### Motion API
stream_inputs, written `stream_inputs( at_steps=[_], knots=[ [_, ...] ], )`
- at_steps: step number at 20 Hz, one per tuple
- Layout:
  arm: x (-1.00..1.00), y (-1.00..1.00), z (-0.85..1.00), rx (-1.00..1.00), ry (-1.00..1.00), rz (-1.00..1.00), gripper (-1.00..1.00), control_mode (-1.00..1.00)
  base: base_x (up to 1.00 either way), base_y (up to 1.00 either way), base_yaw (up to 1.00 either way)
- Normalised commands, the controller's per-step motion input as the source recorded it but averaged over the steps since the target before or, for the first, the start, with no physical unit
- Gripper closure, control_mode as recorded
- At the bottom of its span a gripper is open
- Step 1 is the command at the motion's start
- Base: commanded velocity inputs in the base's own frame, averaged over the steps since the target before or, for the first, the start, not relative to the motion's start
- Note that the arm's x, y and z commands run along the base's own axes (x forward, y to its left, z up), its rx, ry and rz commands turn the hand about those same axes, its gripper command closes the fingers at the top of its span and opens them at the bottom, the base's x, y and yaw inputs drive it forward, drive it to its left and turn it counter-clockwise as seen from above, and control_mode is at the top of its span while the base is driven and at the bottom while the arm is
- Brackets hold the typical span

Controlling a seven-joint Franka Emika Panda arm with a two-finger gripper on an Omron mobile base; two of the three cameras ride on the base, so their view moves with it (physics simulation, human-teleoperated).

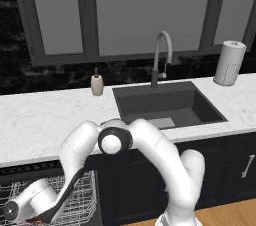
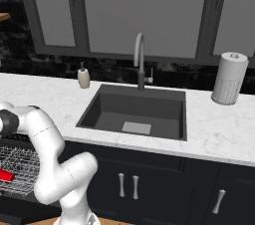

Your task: Pick up the cup and bowl from the counter, place them in the dishwasher, and close the dishwasher door.

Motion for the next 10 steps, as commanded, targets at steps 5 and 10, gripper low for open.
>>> stream_inputs(
  at_steps=[5, 10],
  knots=[
    [-0.04, 0.01, -0.64, 0.00, -0.33, -0.13, 1.00, -1.00, 0.00, 0.00, 0.00],
    [0.00, -0.30, -0.30, 0.01, -0.18, 0.00, 1.00, -1.00, 0.00, 0.00, 0.00]
  ],
)
